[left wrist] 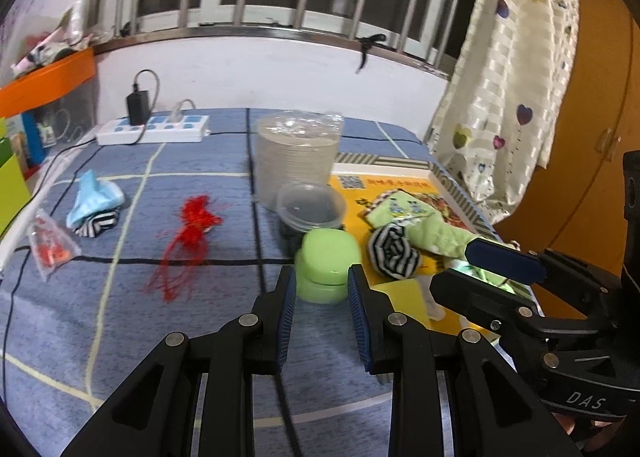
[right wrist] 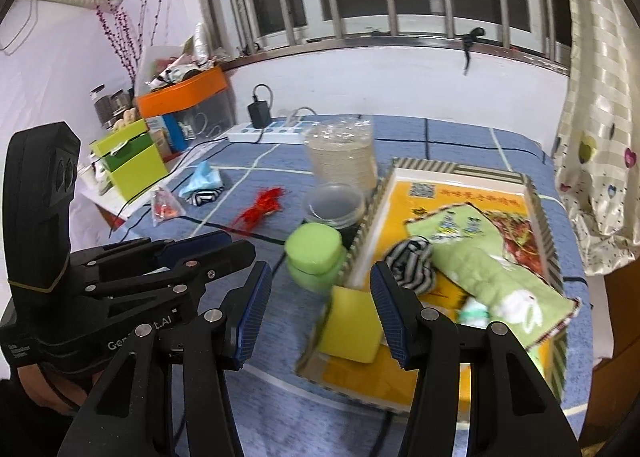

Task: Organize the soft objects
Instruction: 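Move the left tool to the plastic bag while the right tool reaches the red tassel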

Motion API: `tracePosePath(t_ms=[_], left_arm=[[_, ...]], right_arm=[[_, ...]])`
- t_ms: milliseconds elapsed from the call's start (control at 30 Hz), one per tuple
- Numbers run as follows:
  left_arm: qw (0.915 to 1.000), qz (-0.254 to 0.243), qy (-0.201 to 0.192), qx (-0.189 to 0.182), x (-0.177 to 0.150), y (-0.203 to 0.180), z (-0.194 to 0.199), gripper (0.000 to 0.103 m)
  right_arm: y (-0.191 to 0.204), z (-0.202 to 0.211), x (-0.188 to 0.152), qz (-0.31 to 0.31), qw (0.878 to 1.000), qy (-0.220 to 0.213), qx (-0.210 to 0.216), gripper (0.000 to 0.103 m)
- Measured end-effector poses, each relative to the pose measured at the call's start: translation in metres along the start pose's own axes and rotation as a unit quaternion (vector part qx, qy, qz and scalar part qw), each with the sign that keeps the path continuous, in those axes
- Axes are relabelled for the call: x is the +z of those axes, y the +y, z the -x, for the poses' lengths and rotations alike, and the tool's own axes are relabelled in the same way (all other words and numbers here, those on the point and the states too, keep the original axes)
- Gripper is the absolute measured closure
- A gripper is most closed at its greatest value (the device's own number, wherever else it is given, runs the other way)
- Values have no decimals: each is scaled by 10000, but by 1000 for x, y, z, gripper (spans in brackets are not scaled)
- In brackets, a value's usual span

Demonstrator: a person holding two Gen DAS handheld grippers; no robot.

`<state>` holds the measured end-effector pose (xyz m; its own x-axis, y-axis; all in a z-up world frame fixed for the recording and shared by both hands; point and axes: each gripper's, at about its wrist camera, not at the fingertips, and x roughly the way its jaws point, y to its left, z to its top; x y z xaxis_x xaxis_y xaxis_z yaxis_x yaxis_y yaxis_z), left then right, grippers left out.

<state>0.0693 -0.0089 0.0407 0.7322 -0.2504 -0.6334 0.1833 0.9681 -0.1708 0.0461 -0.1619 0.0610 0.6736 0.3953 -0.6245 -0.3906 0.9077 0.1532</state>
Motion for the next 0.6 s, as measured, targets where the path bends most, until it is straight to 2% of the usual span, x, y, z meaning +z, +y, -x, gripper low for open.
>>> tracePosePath(t_ms=[600], left_arm=[[9940, 693, -237, 816, -4, 78, 30, 77]], right_arm=[[53, -36, 21, 376, 9972, 58, 639, 50]])
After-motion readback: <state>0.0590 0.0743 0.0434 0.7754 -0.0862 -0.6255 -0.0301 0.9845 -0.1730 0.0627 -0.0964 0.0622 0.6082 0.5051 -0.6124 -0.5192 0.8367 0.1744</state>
